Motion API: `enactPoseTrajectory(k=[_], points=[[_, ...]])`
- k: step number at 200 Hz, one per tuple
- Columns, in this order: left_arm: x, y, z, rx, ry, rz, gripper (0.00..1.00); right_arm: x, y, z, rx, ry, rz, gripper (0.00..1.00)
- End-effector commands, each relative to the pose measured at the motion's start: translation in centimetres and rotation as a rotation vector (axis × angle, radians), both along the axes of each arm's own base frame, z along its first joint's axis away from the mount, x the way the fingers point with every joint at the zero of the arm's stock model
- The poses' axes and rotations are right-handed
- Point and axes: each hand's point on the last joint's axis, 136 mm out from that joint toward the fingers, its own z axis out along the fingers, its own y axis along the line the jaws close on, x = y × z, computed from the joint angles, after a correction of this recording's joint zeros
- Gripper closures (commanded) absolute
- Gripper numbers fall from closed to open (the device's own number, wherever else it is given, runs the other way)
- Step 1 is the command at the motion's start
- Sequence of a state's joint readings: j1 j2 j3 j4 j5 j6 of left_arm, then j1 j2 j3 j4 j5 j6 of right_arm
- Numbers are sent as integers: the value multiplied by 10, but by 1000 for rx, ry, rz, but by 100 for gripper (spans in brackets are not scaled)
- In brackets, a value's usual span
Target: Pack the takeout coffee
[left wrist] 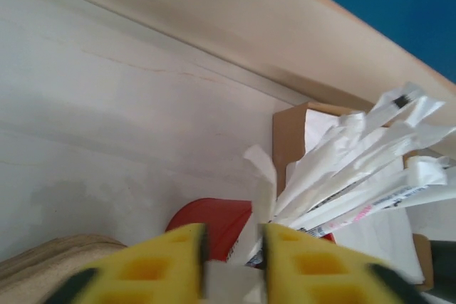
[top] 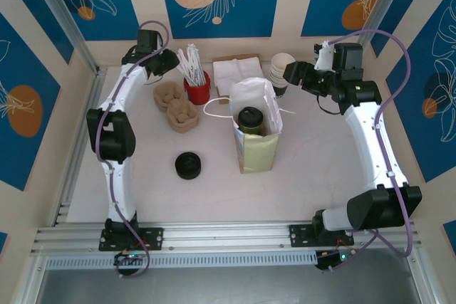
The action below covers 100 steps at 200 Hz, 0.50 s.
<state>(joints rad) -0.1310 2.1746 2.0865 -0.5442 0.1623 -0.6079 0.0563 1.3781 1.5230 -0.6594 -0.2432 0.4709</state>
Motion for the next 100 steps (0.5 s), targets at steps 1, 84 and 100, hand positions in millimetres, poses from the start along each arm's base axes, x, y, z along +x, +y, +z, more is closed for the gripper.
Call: enactPoseTrajectory(k=[1,84,100], points=[[-12,16,37,19,-39,37,55,-8,-1,4,15,1,-1,38],[-21,18,7,3,44,83,39,-19,-4,4,11,-4,-16,38],[-21,16,-2,-2,61,85,40,-20,-5,4,8,-3,-20,38]])
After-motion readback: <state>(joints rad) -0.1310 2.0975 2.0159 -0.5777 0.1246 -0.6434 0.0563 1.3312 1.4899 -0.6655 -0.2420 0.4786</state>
